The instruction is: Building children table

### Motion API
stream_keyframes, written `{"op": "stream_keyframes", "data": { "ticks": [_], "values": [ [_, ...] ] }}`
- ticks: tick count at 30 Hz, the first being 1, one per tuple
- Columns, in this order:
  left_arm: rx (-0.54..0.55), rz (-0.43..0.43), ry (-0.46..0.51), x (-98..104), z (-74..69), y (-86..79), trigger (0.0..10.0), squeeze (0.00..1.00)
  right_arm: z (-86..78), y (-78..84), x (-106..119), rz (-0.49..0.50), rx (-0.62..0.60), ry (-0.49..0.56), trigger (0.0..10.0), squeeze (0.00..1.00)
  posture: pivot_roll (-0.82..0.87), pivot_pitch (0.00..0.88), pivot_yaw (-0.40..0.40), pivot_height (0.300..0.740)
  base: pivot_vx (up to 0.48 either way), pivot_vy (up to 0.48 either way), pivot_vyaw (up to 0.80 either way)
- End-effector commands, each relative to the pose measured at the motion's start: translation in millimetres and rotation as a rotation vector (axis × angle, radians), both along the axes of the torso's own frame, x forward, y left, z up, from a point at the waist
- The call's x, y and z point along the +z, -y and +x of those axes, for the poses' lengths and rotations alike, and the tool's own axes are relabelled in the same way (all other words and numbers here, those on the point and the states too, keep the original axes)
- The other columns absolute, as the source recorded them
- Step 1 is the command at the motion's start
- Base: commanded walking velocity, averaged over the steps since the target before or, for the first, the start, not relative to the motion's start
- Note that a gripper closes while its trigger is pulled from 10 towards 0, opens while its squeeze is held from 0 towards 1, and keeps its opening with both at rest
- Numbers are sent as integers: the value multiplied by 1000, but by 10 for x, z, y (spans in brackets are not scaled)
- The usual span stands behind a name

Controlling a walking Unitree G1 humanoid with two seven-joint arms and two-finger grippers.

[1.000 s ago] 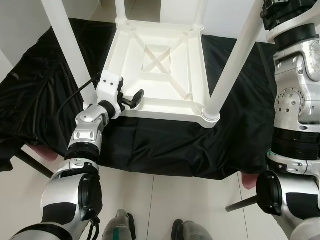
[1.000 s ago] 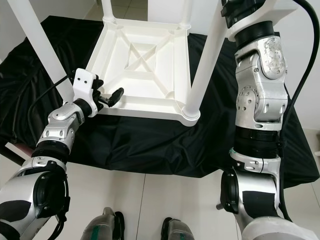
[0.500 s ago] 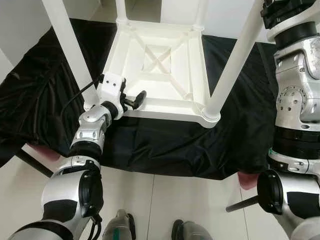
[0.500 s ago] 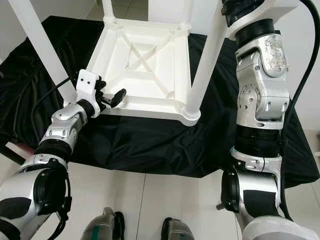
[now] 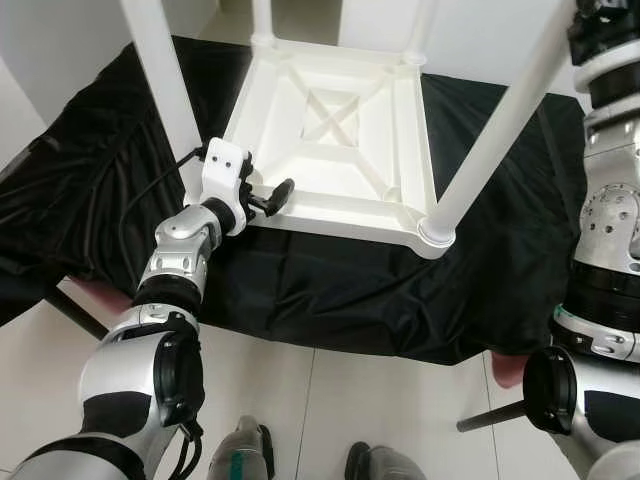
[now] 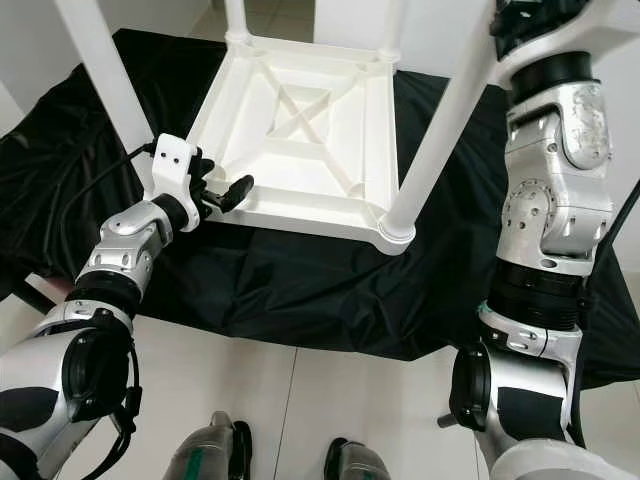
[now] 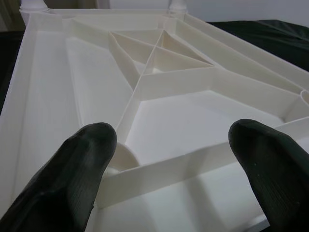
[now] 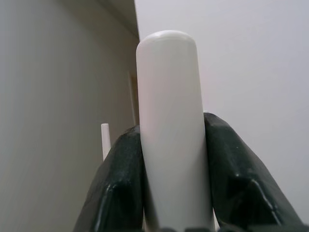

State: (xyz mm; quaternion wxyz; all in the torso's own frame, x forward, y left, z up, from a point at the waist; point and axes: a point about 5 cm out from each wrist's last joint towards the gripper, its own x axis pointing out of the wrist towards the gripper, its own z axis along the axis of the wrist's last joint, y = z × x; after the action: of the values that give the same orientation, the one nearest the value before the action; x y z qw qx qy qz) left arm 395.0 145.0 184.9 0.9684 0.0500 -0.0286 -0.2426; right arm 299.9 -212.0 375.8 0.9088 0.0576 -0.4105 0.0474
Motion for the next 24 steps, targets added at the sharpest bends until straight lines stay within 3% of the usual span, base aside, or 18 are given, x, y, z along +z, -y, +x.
{"op": "stream_keyframes", "data": {
  "ticks": [1,4,7,9,11,12,14,15,16,17,18,20,22,23,24],
  "values": [
    [641,-47,42,78,63,-463,10000,0,-102,533,-145,228,-208,-15,0,0,2,68,27,740,0,0,0],
    [639,-37,57,131,76,-471,10000,0,-101,616,-227,265,-235,-38,0,0,2,68,27,740,0,0,0],
    [648,-16,110,326,110,-509,10000,0,-96,840,-558,371,-321,-127,0,0,7,76,37,740,0,0,0],
    [648,-16,110,326,110,-509,10000,0,-96,840,-558,371,-321,-127,0,0,7,76,37,740,0,0,0],
    [647,-9,157,505,128,-506,10000,0,-76,908,-771,413,-345,-186,0,0,13,80,40,740,0,0,0],
    [647,-9,157,505,128,-506,10000,0,-76,908,-771,413,-345,-186,0,0,13,80,40,740,0,0,0],
    [640,-16,218,736,138,-477,10000,0,-33,939,-1059,483,-346,-272,0,0,19,84,40,740,0,0,0],
    [640,-16,218,736,138,-477,10000,0,-33,939,-1059,483,-346,-272,0,0,19,84,40,740,0,0,0],
    [636,-20,251,850,136,-462,10000,0,-6,939,-1212,514,-345,-320,0,0,20,85,41,740,0,0,0],
    [636,-20,251,850,136,-462,10000,0,-6,939,-1212,514,-345,-320,0,0,20,85,41,740,0,0,0],
    [631,-25,287,971,129,-445,10000,0,30,937,-1403,563,-339,-381,0,0,23,87,41,740,0,0,0],
    [631,-25,287,971,129,-445,10000,0,30,937,-1403,563,-339,-381,0,0,23,87,41,740,0,0,0],
    [628,-26,311,1047,122,-436,10000,0,48,930,-1523,592,-335,-419,0,0,25,86,41,740,0,0,0],
    [621,-32,347,1167,106,-417,10000,0,78,905,-1757,620,-337,-496,0,0,37,88,40,740,0,0,0],
    [621,-32,347,1167,106,-417,10000,0,78,905,-1757,620,-337,-496,0,0,37,88,40,740,0,0,0]
  ]
}}
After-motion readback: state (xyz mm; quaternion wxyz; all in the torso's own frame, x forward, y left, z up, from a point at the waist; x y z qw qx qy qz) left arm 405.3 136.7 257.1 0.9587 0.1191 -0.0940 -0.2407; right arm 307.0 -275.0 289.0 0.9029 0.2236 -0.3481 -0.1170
